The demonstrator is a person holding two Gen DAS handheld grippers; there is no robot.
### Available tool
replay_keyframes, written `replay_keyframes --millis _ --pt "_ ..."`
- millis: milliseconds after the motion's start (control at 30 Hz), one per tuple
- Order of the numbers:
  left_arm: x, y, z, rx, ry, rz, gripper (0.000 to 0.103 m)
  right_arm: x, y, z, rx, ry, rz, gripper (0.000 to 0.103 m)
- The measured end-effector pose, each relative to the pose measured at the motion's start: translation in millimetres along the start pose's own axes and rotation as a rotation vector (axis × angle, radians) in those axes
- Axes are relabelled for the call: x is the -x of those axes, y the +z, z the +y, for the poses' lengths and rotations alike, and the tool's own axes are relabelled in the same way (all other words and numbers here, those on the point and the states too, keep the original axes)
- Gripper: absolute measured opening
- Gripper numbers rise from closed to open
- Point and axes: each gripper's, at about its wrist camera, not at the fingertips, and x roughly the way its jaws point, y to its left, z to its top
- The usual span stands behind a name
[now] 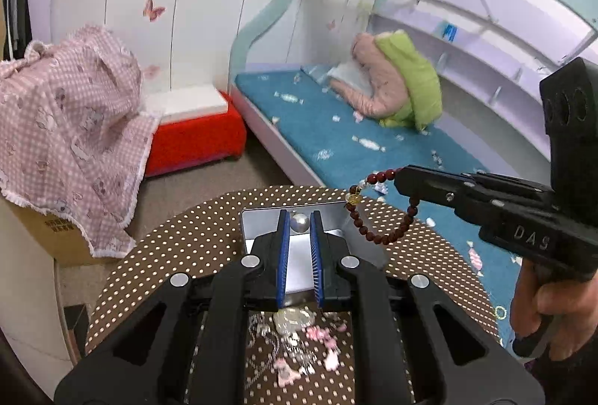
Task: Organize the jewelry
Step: 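Carry both items over the grey box and open both tools, then lift both tools away from the box and back toward the pile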
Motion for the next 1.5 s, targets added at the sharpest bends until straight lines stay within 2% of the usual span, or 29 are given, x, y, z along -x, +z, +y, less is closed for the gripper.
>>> replay_keyframes --millis 100,167,200,233,267,367,400,433,500,633,767,1100,1300,1500 --pt "-32 3 5 0.015 0.003 0.064 0.012 -26 -4 -15 -0.050 -0.012 0.054 0.007" --pt "-50 2 9 0.015 0.023 0.094 0.020 -38 -8 -22 -0.082 -0.016 0.083 0.010" --pt "-57 -1 11 0.021 0.033 0.103 0.042 -40 -8 -24 -0.096 -0.017 0.092 0.012" --pt "-60 -2 13 0.031 0.048 0.103 0.069 -42 -9 -27 -0.106 -0.026 0.101 0.015" --pt "-61 -2 16 0.047 0.069 0.094 0.076 -42 -11 -29 -0.110 -0.037 0.101 0.016" --pt "-56 -3 26 0.085 0.085 0.068 0.087 -34 -15 -31 -0.128 -0.051 0.082 0.046" --pt "-52 -4 30 0.093 0.108 0.056 0.091 -30 -15 -31 -0.132 -0.063 0.068 0.068" --pt "-47 -5 32 0.095 0.127 0.042 0.092 -22 -17 -31 -0.133 -0.077 0.044 0.084" --pt "-34 -7 36 0.095 0.152 0.018 0.094 -11 -19 -29 -0.132 -0.087 0.012 0.093" --pt "-5 -14 36 0.105 0.215 -0.028 0.095 9 -23 -21 -0.127 -0.140 -0.031 0.095" --pt "34 -24 31 0.097 0.277 -0.109 0.097 32 -28 -9 -0.116 -0.176 -0.085 0.095" --pt "124 -57 7 0.056 0.393 -0.256 0.098 87 -34 25 -0.069 -0.209 -0.197 0.095" --pt "158 -78 0 0.061 0.433 -0.292 0.098 116 -46 42 -0.050 -0.230 -0.251 0.095" --pt "177 -102 -6 0.055 0.447 -0.308 0.098 131 -66 55 -0.038 -0.255 -0.265 0.095"
